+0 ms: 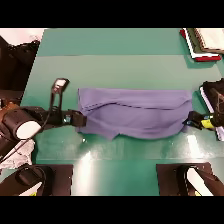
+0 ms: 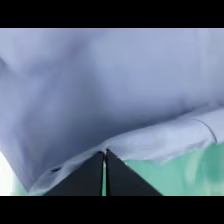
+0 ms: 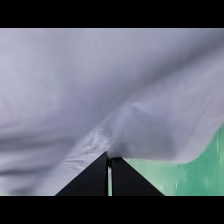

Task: Fold the shirts.

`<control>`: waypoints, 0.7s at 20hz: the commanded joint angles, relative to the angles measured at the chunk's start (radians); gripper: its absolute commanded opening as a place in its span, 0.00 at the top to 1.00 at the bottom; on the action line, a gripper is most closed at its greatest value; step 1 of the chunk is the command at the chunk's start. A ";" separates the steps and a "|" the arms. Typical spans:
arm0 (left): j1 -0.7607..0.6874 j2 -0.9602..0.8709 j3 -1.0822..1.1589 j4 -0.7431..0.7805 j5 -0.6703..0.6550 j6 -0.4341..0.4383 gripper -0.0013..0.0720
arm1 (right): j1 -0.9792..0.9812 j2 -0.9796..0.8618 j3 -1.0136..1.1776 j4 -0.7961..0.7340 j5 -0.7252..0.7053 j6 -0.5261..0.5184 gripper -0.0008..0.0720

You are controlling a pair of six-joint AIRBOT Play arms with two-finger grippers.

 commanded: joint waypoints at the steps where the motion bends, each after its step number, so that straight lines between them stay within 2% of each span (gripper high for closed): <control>1: 0.102 -0.016 0.003 0.048 0.163 -0.026 0.95 | 0.001 -0.113 0.134 0.014 -0.027 -0.017 0.97; 5: 0.146 -0.108 0.010 0.040 0.311 0.022 0.95 | 0.069 -0.266 0.290 0.005 -0.035 -0.035 0.97; 9: 0.146 -0.266 0.071 0.048 0.413 0.028 0.95 | 0.151 -0.424 0.417 0.003 -0.087 -0.035 0.97; 14: 0.152 -0.458 0.212 0.089 0.423 0.027 0.95 | 0.174 -0.567 0.537 0.003 -0.087 -0.035 0.97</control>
